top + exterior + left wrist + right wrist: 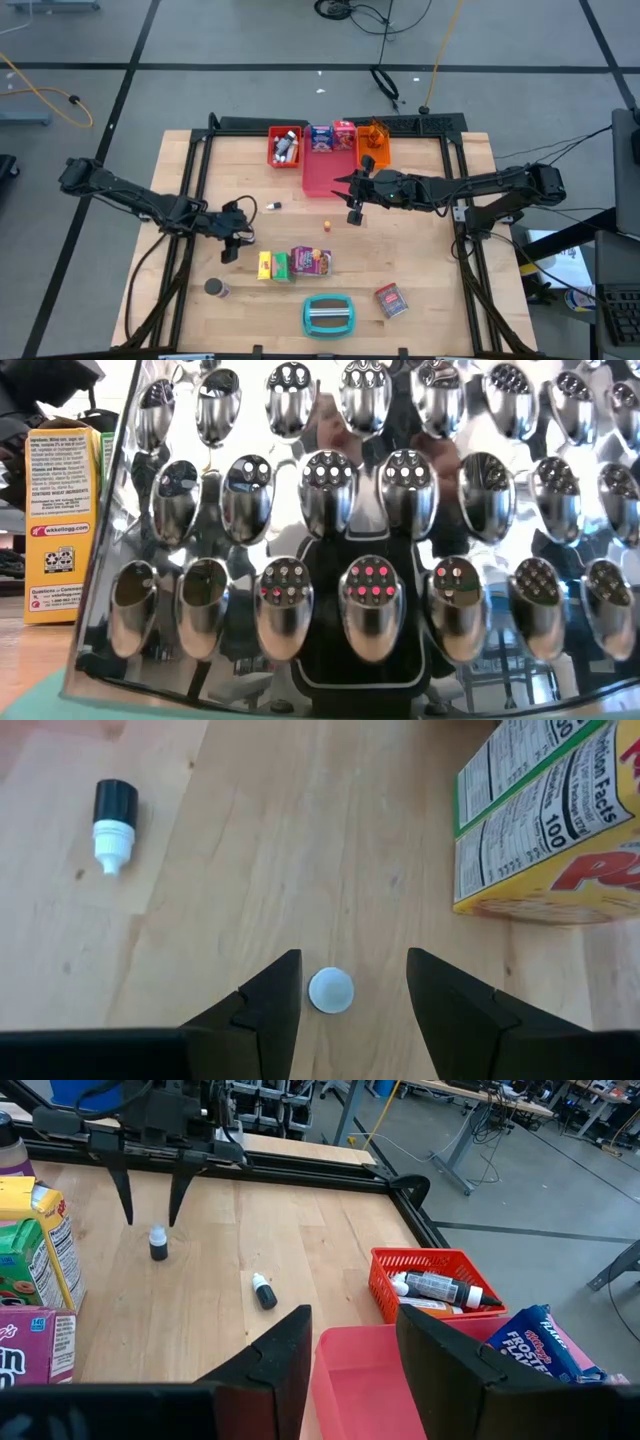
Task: Pick & Place Kitchen Items
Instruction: Put the small purple food coloring bottle into the red bin
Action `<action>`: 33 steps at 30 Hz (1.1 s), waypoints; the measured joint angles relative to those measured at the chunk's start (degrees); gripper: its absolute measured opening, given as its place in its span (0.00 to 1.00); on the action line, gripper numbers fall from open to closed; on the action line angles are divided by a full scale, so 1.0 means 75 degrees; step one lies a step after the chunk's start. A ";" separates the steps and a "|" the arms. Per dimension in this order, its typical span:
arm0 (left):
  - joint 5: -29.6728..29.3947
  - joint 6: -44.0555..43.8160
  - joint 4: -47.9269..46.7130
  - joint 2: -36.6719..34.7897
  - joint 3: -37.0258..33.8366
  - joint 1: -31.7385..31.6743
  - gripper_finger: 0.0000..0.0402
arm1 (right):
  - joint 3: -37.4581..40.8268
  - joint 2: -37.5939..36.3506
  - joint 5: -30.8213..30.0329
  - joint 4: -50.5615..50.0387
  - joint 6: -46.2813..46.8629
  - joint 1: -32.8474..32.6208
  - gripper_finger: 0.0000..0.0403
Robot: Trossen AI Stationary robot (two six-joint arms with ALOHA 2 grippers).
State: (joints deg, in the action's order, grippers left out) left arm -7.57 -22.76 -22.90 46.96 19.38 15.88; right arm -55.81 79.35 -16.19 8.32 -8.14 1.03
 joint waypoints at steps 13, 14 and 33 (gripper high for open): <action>-0.0011 -0.0537 0.2148 0.0000 -0.1381 0.0050 0.46 | 0.0000 0.0000 0.0000 0.0000 0.0000 -0.0001 0.35; -0.0012 -0.0580 0.2345 0.0000 -0.1496 0.0050 0.46 | 0.0000 0.0000 0.0000 0.0000 0.0000 -0.0002 0.35; -0.0182 -0.0403 0.2726 0.0000 -0.1926 0.0044 0.13 | 0.0000 0.0000 0.0001 0.0000 0.0000 -0.0002 0.35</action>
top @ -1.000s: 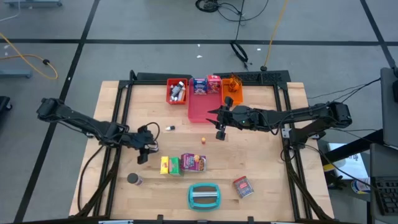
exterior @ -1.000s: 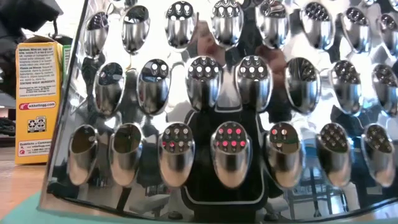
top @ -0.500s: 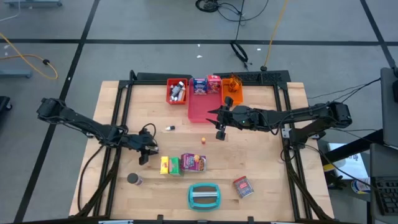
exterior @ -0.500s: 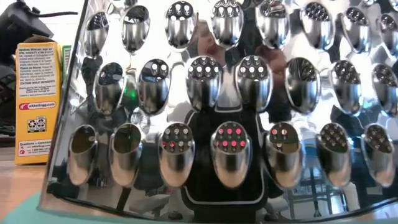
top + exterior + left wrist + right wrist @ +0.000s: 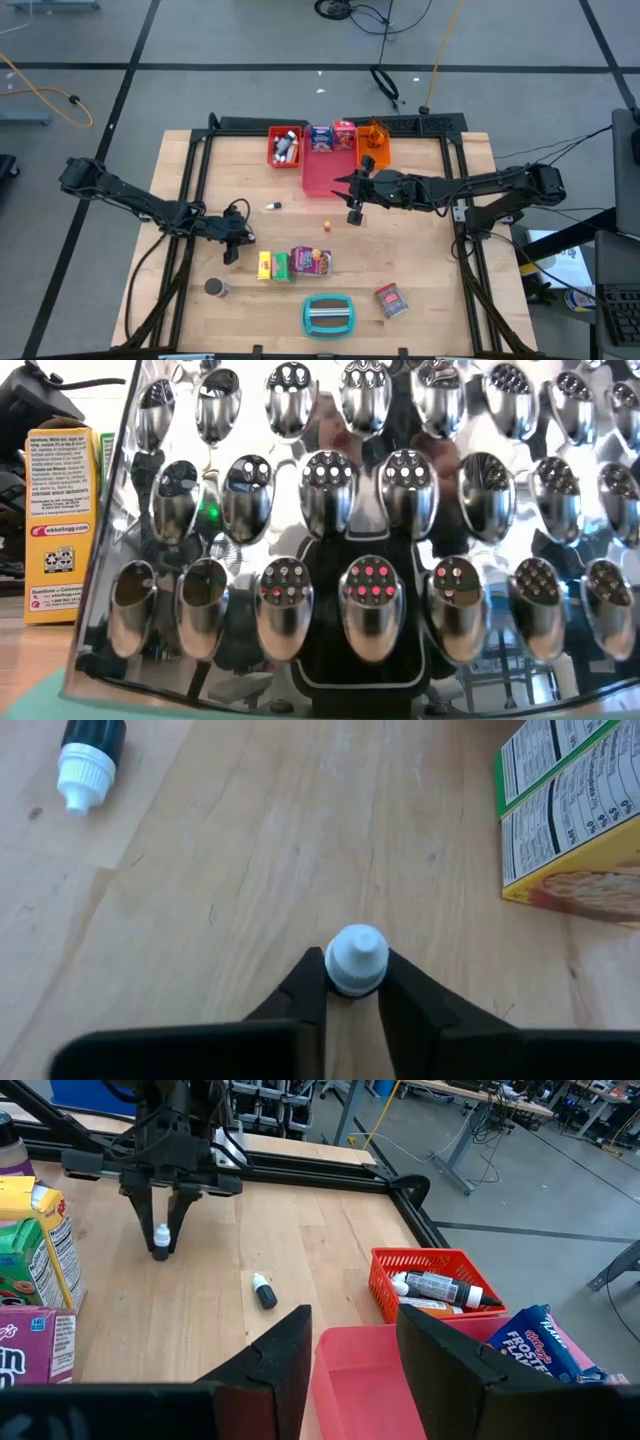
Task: Pick & Place Kitchen Items
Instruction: Put the small purple food coloring bottle into the red bin
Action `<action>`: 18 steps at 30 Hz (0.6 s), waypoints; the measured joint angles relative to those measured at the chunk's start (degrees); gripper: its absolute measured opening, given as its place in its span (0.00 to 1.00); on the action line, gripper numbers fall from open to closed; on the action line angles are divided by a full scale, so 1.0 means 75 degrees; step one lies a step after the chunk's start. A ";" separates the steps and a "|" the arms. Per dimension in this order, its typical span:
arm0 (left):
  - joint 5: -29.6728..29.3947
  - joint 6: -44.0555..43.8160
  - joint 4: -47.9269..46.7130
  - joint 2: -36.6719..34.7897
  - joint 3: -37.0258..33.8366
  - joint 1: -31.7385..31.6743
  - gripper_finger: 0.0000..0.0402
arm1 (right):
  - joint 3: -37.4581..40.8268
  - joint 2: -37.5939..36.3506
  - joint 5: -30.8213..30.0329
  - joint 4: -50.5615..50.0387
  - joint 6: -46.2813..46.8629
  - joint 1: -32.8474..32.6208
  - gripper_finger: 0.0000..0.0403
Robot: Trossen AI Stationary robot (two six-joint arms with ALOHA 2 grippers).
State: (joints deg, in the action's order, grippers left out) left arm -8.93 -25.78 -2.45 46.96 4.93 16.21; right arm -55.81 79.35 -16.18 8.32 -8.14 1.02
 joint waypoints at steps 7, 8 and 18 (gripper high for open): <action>-0.0269 0.0438 0.0682 0.0003 0.0000 -0.0009 0.11 | 0.0001 0.0000 -0.0001 0.0001 0.0000 0.0000 0.35; -0.0406 0.0536 0.0792 0.0003 0.0000 -0.0009 0.11 | 0.0020 0.0000 0.0001 0.0020 0.0000 0.0000 0.35; -0.1421 0.0957 0.1139 0.0000 0.0163 -0.0739 0.12 | 0.0624 0.0000 -0.0001 0.0899 0.0000 0.0000 0.35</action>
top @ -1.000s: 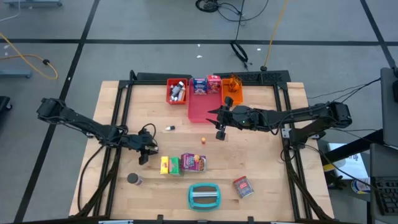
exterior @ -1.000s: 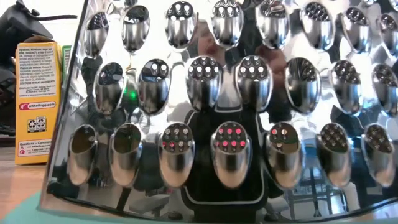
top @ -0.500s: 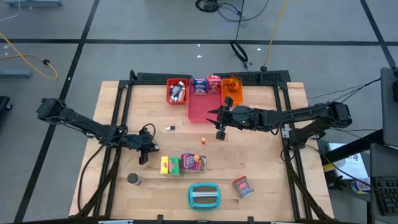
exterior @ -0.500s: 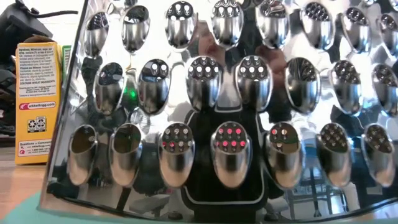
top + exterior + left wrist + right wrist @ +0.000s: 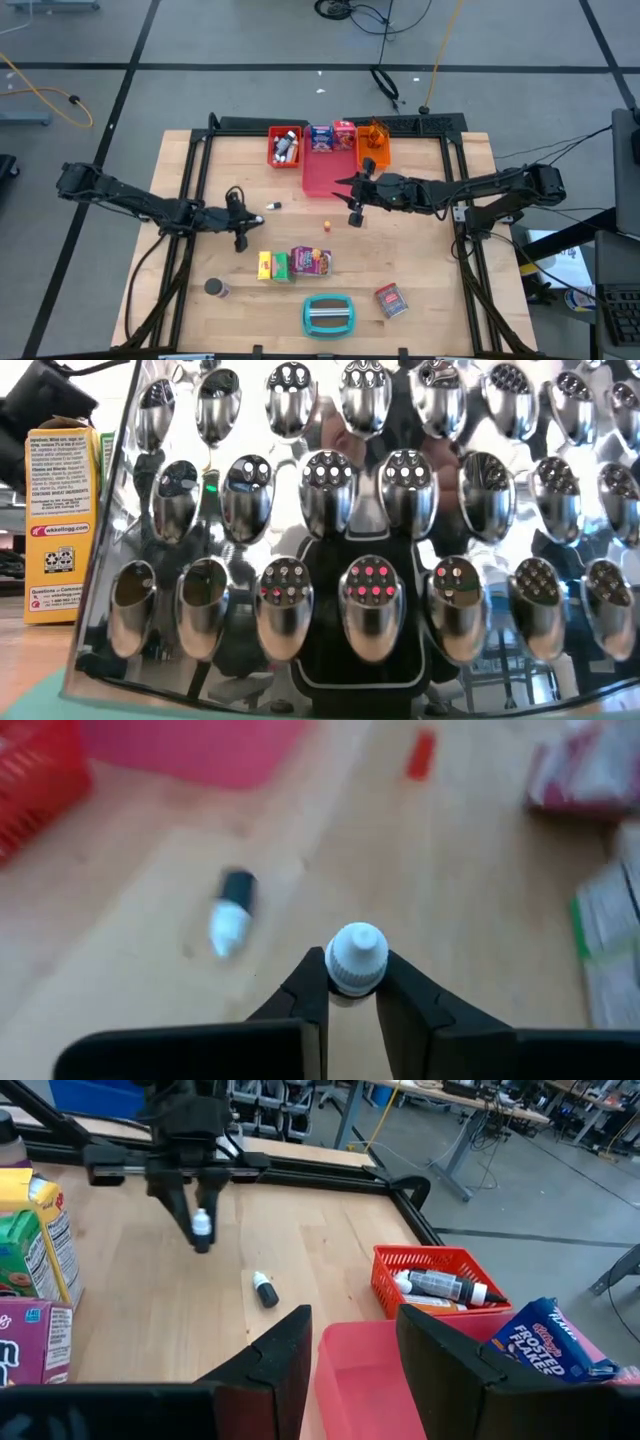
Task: Pick & Place Kitchen Items
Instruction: Put the small purple food coloring bottle into the red bin
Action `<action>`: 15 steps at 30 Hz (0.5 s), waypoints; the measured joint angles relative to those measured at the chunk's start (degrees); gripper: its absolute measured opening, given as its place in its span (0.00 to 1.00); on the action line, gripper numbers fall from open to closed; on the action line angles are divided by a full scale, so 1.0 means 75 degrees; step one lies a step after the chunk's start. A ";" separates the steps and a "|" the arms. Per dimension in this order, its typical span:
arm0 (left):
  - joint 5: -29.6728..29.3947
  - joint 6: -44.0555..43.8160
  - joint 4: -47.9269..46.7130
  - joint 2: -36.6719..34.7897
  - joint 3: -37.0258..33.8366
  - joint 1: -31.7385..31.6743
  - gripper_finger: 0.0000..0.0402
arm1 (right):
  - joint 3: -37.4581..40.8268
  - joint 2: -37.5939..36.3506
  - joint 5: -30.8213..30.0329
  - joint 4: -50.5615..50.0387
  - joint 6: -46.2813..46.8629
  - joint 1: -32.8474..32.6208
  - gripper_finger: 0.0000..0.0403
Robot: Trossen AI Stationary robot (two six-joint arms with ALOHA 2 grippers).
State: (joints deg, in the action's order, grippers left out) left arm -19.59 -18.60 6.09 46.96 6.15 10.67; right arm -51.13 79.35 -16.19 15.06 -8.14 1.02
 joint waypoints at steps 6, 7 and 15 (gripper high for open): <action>-0.0009 0.0589 -0.0035 0.0000 0.0631 -0.0958 0.12 | 0.0078 0.0000 0.0000 0.0307 -0.0064 0.0001 0.35; -0.0006 0.0732 -0.0031 0.0000 0.0777 -0.1146 0.12 | 0.0078 0.0000 0.0003 0.0302 -0.0064 0.0003 0.35; 0.0009 0.1702 -0.0122 0.0000 0.1667 -0.2598 0.12 | 0.0078 0.0000 0.0003 0.0307 -0.0010 0.0002 0.35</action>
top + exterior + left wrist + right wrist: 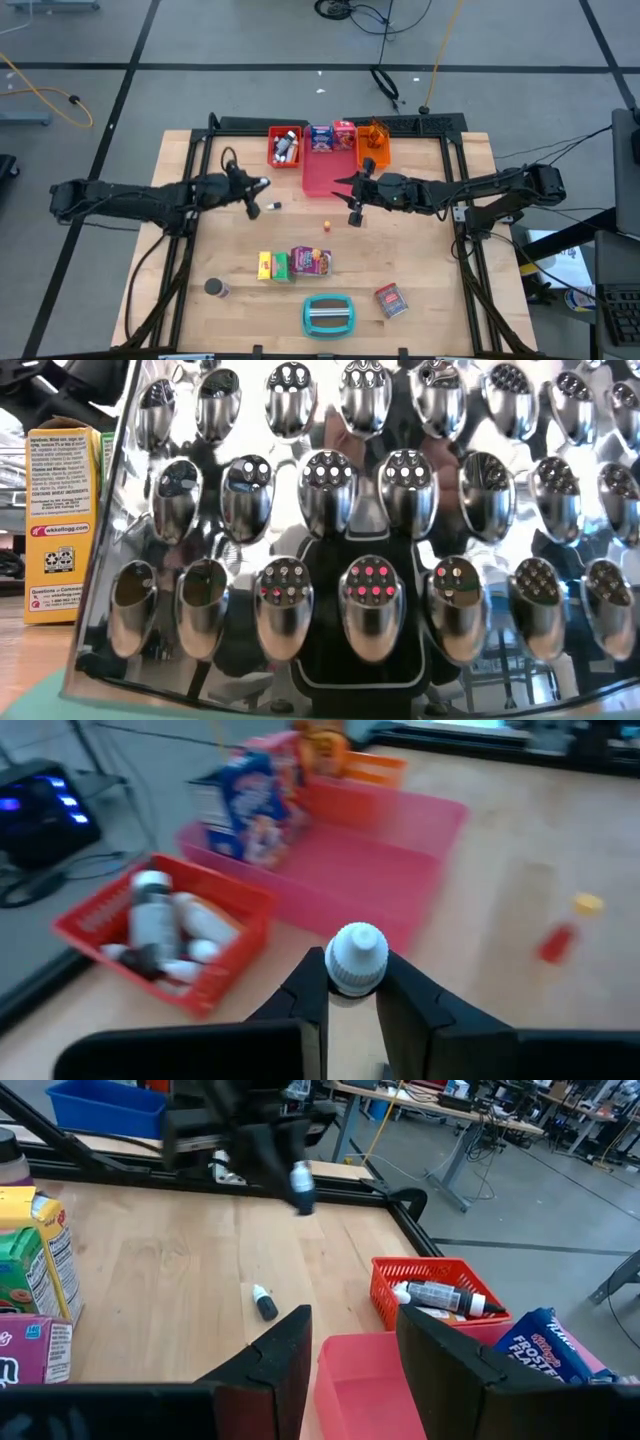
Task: Pick & Place Kitchen Items
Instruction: Put the small purple food coloring bottle into the red bin
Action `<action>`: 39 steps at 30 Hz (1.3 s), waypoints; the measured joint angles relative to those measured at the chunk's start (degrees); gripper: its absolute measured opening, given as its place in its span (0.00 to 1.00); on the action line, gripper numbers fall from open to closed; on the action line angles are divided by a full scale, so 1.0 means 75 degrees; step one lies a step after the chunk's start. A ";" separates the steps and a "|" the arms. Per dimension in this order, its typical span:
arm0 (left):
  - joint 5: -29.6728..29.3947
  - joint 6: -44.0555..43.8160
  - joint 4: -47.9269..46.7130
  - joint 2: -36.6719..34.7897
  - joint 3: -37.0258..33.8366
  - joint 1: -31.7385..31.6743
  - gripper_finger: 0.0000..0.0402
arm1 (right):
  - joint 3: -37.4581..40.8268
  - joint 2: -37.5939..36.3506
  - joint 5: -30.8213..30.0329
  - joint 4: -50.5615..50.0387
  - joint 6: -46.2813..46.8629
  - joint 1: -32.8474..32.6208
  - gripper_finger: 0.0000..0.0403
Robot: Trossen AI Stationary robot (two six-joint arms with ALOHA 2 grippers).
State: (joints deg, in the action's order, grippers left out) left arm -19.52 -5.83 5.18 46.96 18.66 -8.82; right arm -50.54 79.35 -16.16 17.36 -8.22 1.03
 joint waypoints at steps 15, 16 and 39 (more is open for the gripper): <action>0.1868 0.0388 0.1957 0.1725 0.0029 -0.2500 0.13 | 0.0000 0.0000 0.0000 0.0198 -0.0001 -0.0002 0.35; 0.1904 0.0401 0.2147 0.1923 0.0029 -0.2615 0.13 | 0.0000 0.0000 0.0000 0.0199 -0.0001 -0.0002 0.35; 0.2364 0.0227 0.3521 0.5289 0.1402 -0.3891 0.17 | 0.0000 0.0000 0.0003 0.0167 -0.0007 0.0001 0.35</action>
State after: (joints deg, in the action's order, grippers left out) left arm -1.79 -4.13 31.59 86.63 29.17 -38.00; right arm -50.54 79.35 -16.14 18.61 -8.27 1.04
